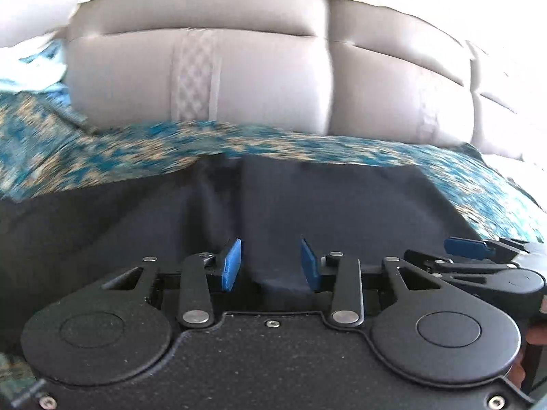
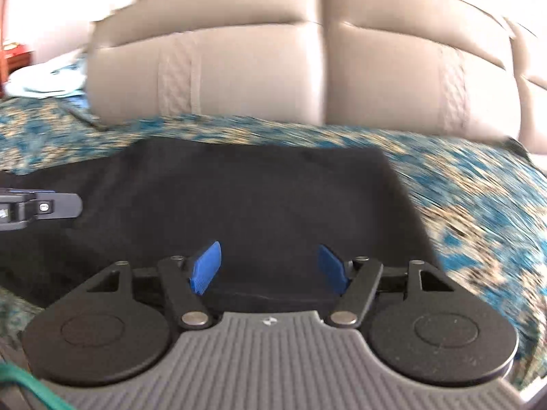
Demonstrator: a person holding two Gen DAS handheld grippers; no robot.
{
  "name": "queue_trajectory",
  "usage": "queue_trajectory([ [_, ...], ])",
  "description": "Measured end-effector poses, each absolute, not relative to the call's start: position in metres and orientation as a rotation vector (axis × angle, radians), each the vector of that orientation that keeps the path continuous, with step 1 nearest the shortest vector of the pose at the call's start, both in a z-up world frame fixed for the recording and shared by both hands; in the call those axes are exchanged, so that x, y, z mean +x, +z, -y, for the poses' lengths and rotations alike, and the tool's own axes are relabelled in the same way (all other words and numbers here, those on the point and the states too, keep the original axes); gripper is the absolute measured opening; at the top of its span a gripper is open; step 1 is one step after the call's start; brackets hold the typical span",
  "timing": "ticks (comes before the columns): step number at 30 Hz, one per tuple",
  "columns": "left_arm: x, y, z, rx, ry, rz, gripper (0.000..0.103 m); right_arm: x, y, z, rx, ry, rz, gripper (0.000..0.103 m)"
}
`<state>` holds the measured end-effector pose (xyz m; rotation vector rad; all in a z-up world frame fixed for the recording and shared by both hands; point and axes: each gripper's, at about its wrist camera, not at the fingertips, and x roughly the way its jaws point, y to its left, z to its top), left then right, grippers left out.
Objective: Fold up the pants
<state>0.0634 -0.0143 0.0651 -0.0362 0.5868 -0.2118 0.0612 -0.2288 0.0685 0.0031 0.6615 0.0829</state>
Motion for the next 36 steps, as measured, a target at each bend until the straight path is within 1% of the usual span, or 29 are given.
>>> queue_trajectory([
  [3,0.067,0.059,0.04,0.021,-0.236,-0.583,0.037,0.061,0.06,0.247,0.006,0.023,-0.684,0.077],
  [8,0.073,0.042,0.059,0.089,-0.225,-0.624,0.037,0.056,0.053,0.262,0.008,-0.008,-0.689,0.077],
  [11,0.073,0.031,0.058,0.119,-0.197,-0.655,0.037,0.054,0.051,0.267,-0.003,-0.007,-0.68,0.078],
  [13,0.071,0.026,0.056,0.135,-0.193,-0.641,0.037,0.054,0.05,0.269,-0.001,-0.005,-0.673,0.079],
  [22,0.071,0.026,0.053,0.161,-0.206,-0.657,0.038,0.053,0.044,0.283,0.003,-0.046,-0.639,0.084],
  [24,0.072,0.026,0.053,0.165,-0.206,-0.659,0.038,0.054,0.043,0.294,0.021,-0.105,-0.638,0.088],
  [28,0.07,0.023,0.056,0.183,-0.195,-0.642,0.039,0.057,0.046,0.322,0.146,-0.197,-0.644,0.087],
  [33,0.065,0.02,0.055,0.171,-0.191,-0.619,0.04,0.068,0.061,0.323,0.154,-0.113,-0.577,0.087],
  [36,0.063,0.018,0.055,0.171,-0.192,-0.61,0.042,0.09,0.067,0.307,0.107,-0.003,-0.583,0.087],
])
